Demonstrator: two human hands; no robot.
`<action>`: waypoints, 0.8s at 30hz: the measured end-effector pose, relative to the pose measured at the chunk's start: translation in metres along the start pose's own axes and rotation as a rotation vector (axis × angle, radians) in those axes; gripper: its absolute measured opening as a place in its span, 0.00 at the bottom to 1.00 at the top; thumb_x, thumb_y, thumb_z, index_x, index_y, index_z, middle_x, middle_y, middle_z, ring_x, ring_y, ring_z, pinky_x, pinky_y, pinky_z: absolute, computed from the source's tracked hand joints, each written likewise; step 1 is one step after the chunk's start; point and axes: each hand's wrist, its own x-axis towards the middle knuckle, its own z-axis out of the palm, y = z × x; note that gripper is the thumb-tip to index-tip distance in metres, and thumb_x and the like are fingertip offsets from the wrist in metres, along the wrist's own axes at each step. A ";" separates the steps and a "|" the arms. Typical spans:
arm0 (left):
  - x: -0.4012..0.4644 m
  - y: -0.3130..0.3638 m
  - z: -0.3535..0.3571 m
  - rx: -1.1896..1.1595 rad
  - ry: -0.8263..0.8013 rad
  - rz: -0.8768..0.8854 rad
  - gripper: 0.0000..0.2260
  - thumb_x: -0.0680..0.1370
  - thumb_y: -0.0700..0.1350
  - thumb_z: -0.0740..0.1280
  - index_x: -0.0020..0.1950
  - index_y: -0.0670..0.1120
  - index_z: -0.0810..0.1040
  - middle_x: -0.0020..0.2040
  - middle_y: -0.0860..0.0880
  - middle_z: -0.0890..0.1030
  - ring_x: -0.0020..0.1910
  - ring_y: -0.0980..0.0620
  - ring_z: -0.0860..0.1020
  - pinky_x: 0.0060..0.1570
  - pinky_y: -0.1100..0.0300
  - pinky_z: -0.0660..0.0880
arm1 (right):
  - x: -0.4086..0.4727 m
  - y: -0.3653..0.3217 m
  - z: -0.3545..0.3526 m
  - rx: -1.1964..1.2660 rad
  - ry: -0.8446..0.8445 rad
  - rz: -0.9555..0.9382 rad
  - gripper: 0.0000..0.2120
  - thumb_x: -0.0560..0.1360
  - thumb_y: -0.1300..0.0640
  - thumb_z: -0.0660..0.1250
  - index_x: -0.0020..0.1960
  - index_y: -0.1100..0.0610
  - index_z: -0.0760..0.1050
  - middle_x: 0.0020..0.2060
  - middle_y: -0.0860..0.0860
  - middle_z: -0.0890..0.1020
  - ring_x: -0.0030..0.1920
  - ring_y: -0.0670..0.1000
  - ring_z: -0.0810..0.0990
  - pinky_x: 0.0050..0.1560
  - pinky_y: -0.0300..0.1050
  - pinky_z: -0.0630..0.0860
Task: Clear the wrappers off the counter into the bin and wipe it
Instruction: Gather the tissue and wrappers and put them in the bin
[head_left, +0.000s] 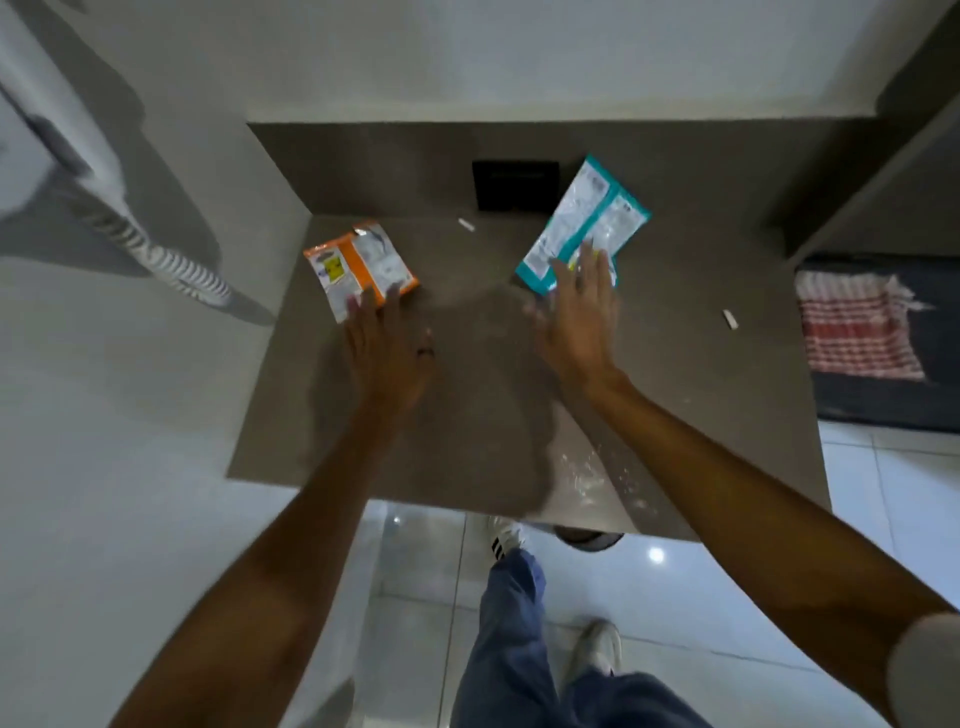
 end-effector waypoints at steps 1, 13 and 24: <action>0.027 -0.007 0.003 0.029 -0.043 -0.027 0.39 0.76 0.56 0.70 0.83 0.45 0.60 0.83 0.35 0.57 0.83 0.31 0.54 0.81 0.35 0.56 | 0.024 0.002 0.004 -0.048 -0.031 0.076 0.40 0.74 0.36 0.66 0.81 0.50 0.58 0.83 0.59 0.54 0.82 0.65 0.52 0.76 0.69 0.59; 0.075 -0.030 0.011 0.049 -0.262 -0.241 0.17 0.83 0.43 0.62 0.72 0.44 0.77 0.68 0.37 0.80 0.68 0.34 0.78 0.67 0.43 0.74 | 0.067 0.046 0.003 0.084 0.047 0.313 0.16 0.71 0.69 0.67 0.55 0.61 0.86 0.55 0.61 0.85 0.56 0.65 0.83 0.54 0.51 0.79; -0.009 -0.001 0.006 -0.132 -0.215 -0.254 0.16 0.75 0.41 0.74 0.63 0.41 0.85 0.65 0.37 0.83 0.65 0.37 0.80 0.66 0.52 0.73 | -0.073 0.088 -0.049 0.334 0.154 0.007 0.15 0.68 0.75 0.67 0.48 0.64 0.87 0.48 0.60 0.88 0.50 0.61 0.84 0.52 0.38 0.72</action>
